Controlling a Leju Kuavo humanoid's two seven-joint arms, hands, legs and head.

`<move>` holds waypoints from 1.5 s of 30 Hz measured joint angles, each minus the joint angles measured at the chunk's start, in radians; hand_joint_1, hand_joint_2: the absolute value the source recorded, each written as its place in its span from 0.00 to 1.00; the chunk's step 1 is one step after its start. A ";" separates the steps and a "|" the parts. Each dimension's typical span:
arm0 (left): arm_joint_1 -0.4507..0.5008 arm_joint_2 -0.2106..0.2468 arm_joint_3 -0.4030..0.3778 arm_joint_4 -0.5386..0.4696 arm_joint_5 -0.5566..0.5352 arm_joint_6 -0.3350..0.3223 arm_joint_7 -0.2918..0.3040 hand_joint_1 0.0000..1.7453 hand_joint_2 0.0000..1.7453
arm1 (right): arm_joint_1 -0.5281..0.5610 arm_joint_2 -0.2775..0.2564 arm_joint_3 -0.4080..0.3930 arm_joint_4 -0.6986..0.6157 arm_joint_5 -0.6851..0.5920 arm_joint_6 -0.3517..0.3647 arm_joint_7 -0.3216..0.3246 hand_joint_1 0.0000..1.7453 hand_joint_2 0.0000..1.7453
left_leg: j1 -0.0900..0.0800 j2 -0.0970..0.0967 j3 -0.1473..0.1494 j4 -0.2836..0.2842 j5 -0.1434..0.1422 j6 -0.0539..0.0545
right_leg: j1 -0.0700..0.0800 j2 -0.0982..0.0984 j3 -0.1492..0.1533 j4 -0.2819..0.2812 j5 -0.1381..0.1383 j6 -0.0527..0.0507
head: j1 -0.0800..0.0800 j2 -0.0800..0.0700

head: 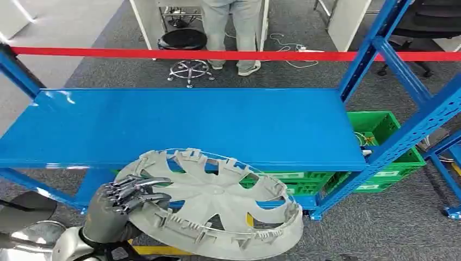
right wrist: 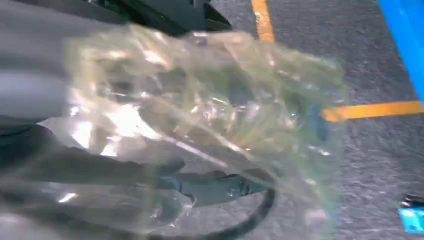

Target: Take the parts from the cabinet and place them on the table.

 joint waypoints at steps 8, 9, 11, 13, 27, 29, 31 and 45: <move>0.001 0.000 -0.005 -0.001 0.083 -0.022 -0.049 1.00 1.00 | -0.002 0.000 -0.011 0.000 0.012 0.001 -0.011 0.00 0.00 | 0.001 0.006 -0.129 0.038 0.071 -0.008 | -0.007 -0.006 0.119 0.068 -0.033 0.016 | 0.004 0.000; 0.001 -0.002 -0.005 -0.001 0.084 -0.022 -0.051 1.00 1.00 | -0.005 0.000 -0.012 0.000 0.013 0.002 -0.012 0.00 0.00 | -0.005 0.006 -0.142 0.050 0.075 -0.013 | -0.007 -0.007 0.170 -0.013 -0.077 0.020 | 0.005 0.000; -0.001 -0.002 -0.005 -0.002 0.086 -0.022 -0.054 1.00 1.00 | -0.006 0.000 -0.013 0.000 0.015 0.002 -0.014 0.00 0.00 | -0.006 0.007 -0.151 0.064 0.087 -0.022 | -0.003 -0.002 0.184 -0.056 -0.097 -0.002 | 0.002 0.000; 0.000 -0.002 -0.006 -0.002 0.087 -0.024 -0.059 1.00 1.00 | -0.003 0.000 -0.013 0.000 0.018 0.003 -0.015 0.00 0.00 | -0.002 0.006 -0.153 0.062 0.101 -0.030 | 0.002 -0.004 0.176 -0.051 -0.089 -0.014 | 0.004 0.000; -0.004 -0.017 0.006 -0.003 0.335 -0.195 -0.087 1.00 1.00 | -0.005 0.008 -0.021 0.001 0.037 0.003 -0.023 0.00 0.00 | -0.004 -0.007 0.034 0.015 -0.055 -0.016 | 0.000 -0.009 0.035 -0.038 0.047 -0.017 | -0.002 0.000; -0.004 -0.023 0.013 -0.002 0.358 -0.213 -0.094 1.00 1.00 | -0.001 0.008 -0.023 0.002 0.039 0.003 -0.023 0.00 0.00 | 0.003 -0.004 0.024 -0.007 -0.024 -0.001 | 0.000 -0.009 0.030 -0.042 0.052 -0.002 | -0.001 0.000; -0.004 -0.031 0.018 0.000 0.365 -0.218 -0.097 1.00 1.00 | -0.001 0.008 -0.026 0.002 0.039 0.003 -0.024 0.00 0.00 | 0.002 0.001 -0.002 -0.005 -0.002 0.010 | 0.001 -0.008 0.002 0.015 -0.050 0.003 | 0.006 0.000; 0.025 -0.078 0.060 0.008 0.469 -0.272 -0.098 1.00 1.00 | 0.004 0.011 -0.039 0.004 0.041 0.006 -0.034 0.00 0.00 | 0.002 0.000 -0.172 0.066 0.075 -0.036 | 0.000 -0.013 0.182 -0.077 -0.072 -0.028 | 0.009 0.000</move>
